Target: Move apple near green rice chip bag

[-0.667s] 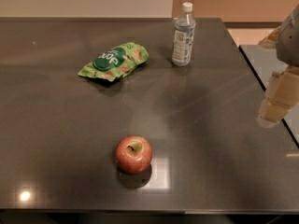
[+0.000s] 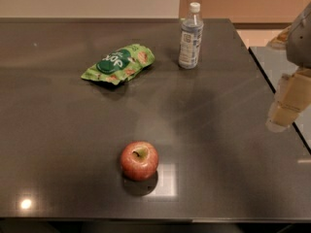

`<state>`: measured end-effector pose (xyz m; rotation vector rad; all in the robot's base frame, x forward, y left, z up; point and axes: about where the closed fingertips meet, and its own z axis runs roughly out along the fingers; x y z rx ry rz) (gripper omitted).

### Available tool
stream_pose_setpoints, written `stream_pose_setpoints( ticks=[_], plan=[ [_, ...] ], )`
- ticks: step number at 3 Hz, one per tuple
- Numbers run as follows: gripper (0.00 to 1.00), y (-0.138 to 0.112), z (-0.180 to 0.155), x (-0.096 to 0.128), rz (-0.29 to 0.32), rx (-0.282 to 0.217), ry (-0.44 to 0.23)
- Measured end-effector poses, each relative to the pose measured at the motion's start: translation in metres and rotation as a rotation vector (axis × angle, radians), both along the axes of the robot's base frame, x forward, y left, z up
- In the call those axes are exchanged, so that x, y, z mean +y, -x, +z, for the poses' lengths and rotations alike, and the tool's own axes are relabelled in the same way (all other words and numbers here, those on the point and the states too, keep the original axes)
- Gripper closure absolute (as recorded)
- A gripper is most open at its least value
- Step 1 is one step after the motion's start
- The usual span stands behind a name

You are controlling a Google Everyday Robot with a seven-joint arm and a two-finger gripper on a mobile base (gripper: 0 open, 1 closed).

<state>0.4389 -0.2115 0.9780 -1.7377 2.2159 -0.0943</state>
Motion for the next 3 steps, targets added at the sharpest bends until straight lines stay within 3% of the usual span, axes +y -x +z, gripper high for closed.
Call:
stream_pose_setpoints(
  ticks=[1, 2, 3],
  plan=[
    [0.0, 0.0, -0.001, 0.006, 0.015, 0.0, -0.004],
    [0.0, 0.011, -0.02, 0.09, 0.237, 0.013, -0.055],
    [0.0, 0.013, -0.039, 0.128, 0.297, 0.037, -0.091]
  ],
)
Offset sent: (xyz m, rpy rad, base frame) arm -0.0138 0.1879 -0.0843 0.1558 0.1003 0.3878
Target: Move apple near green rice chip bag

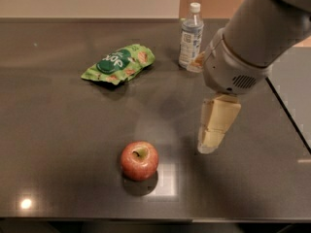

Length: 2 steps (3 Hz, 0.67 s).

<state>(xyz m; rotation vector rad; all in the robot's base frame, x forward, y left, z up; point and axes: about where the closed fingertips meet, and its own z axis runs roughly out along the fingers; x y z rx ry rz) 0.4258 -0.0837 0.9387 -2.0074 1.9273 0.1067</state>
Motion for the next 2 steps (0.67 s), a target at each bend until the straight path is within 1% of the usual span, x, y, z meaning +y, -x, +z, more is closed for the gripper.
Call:
stream_pose_setpoints(
  ticks=[1, 2],
  plan=[
    [0.0, 0.011, -0.034, 0.042, 0.096, 0.047, -0.053],
    [0.0, 0.026, -0.065, 0.067, 0.18, 0.095, -0.085]
  ],
)
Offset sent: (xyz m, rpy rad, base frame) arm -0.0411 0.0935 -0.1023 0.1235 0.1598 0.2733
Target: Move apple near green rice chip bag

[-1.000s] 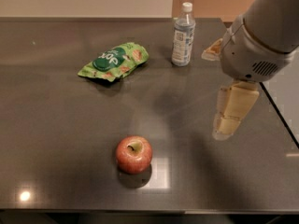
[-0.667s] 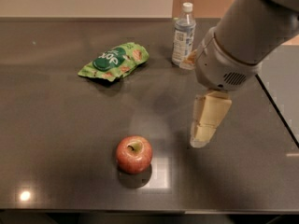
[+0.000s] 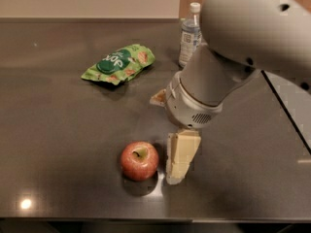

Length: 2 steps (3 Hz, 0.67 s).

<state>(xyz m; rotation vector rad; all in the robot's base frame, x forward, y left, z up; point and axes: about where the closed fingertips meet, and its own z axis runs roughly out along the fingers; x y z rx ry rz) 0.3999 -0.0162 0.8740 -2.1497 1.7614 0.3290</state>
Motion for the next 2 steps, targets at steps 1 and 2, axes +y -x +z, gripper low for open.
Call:
stream_pose_setpoints(
  ticks=[1, 2],
  plan=[
    [0.0, 0.02, -0.019, 0.013, 0.083, 0.034, -0.021],
    [0.0, 0.036, -0.028, 0.026, 0.154, 0.051, -0.038]
  ],
)
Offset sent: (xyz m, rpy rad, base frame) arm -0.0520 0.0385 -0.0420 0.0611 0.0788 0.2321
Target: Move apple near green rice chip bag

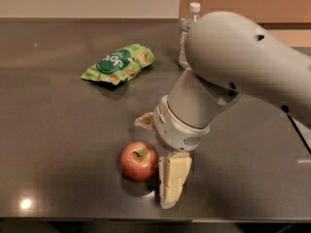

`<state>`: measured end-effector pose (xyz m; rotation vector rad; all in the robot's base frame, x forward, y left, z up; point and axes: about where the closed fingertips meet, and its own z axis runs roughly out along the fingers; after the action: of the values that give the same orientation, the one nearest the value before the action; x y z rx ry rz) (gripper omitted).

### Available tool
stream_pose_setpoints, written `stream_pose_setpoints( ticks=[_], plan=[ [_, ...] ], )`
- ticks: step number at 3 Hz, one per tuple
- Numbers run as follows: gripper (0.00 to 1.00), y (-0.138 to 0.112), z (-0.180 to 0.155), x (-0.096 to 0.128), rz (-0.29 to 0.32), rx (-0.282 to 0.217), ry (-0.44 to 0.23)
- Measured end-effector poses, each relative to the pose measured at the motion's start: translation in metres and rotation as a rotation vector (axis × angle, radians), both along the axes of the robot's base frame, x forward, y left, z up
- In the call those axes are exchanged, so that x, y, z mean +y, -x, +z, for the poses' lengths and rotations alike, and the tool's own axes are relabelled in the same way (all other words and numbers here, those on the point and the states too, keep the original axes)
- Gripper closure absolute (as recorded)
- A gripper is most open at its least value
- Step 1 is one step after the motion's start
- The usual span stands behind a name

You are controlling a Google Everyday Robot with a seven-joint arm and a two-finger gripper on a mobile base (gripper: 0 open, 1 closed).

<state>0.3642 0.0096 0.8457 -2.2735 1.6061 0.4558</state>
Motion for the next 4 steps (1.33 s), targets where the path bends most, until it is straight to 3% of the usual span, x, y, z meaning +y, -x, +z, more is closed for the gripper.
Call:
stream_pose_setpoints(
  ticks=[1, 2, 3, 4],
  plan=[
    [0.15, 0.007, -0.002, 0.011, 0.038, 0.01, -0.022],
    [0.38, 0.01, -0.001, 0.019, 0.06, 0.013, -0.047],
    [0.61, 0.005, 0.0, 0.018, 0.047, 0.008, -0.063],
    [0.85, -0.015, 0.017, 0.015, -0.01, -0.005, -0.079]
  ],
)
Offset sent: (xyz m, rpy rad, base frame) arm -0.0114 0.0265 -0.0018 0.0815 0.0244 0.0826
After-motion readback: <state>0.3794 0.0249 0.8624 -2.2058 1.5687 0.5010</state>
